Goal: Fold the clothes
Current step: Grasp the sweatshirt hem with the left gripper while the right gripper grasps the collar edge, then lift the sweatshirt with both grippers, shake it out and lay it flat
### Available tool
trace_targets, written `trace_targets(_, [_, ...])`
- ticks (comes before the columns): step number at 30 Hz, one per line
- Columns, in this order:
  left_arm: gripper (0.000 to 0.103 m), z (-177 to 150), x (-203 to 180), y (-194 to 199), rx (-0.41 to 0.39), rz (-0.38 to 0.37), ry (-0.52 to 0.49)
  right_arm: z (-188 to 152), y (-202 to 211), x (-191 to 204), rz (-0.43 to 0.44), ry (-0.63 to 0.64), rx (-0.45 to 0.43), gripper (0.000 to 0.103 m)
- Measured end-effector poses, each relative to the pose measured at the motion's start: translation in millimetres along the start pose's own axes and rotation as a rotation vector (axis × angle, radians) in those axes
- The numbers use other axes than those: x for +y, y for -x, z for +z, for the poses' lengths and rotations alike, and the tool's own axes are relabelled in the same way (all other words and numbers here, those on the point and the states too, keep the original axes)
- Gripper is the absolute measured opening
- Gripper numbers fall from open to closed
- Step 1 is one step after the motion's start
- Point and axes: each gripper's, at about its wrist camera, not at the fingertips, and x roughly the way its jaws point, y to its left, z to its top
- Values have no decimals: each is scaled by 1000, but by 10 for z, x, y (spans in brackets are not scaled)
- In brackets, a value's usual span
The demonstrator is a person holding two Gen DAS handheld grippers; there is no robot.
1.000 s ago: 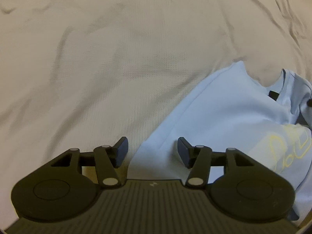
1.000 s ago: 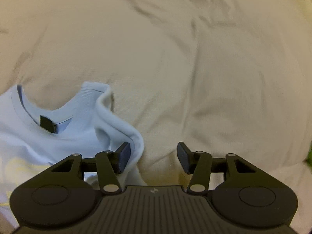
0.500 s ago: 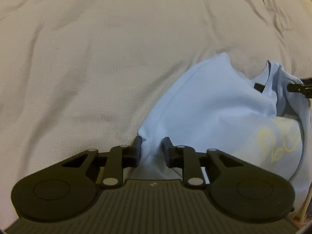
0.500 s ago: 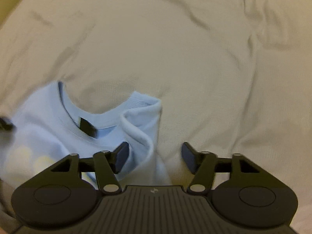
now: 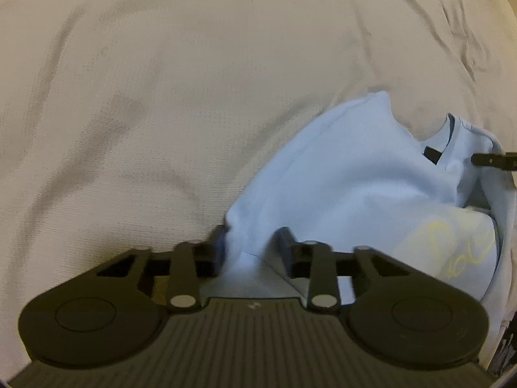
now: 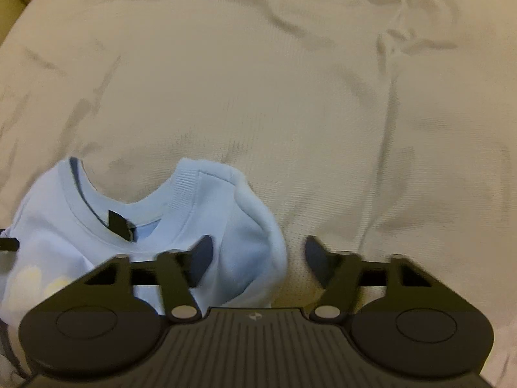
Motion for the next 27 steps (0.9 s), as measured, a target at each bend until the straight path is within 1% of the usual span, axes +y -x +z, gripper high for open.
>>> trace_targets(1, [11,0,-11,39,-13,-3,-7,-7,-23,15,-6,8,3,22])
trace_targets(2, [9,-7,-22,96,-27,-4,-18,-28,-6,16,-8,13,-3,13])
trace_targets(3, [8,-23,-51,143,-35,-2,-31,-60,43,5,-7,14,-18,10])
trace_targets(4, [8,-38,-80,186,-43,2,-44,-91,92,-6,-6,15,-33,9])
trace_targets(5, [10,-51,-105,197,-46,23,-59,-123,141,-18,-6,16,-48,9])
trace_targets(6, [15,-64,-117,167,-47,63,-63,-144,179,-32,-5,13,-58,9])
trace_targets(7, [27,-77,-122,140,-47,97,-65,-155,209,-50,-4,7,-63,9])
trace_targets(8, [37,-82,-79,131,-46,100,-56,-166,238,-67,-3,0,-68,10])
trace_targets(9, [37,-86,-39,121,-45,97,-47,-173,245,-70,-2,-2,-72,11])
trace_targets(11, [39,-74,8,81,-39,32,-21,-180,220,-53,0,2,-77,16])
trace_targets(12, [39,-66,40,56,-29,12,-7,-184,194,-40,1,0,-78,17])
trace_targets(13, [38,-67,51,18,-21,1,1,-187,158,-23,2,-4,-78,20])
trace_targets(14, [34,-72,33,-17,-21,5,2,-190,122,-6,4,-8,-78,21])
trace_targets(15, [26,-86,18,-19,-26,12,-1,-202,107,3,1,-15,-81,21])
trace_targets(16, [11,-110,6,15,-34,13,-4,-222,124,9,-5,-19,-89,17])
trace_targets(17, [7,-136,-26,53,-51,22,-9,-240,156,20,-11,-18,-99,7])
trace_targets(19, [5,-185,-111,223,-100,57,-44,-313,305,44,-27,-13,-142,6])
trace_targets(21, [4,-219,-216,492,-177,103,-80,-395,526,49,-44,-8,-209,5])
trace_targets(25, [6,-192,-426,1347,-405,130,-132,-591,1320,-9,-63,-51,-397,4])
trace_targets(27, [6,-164,-583,1771,-523,138,-172,-710,1796,-19,-66,-63,-508,3])
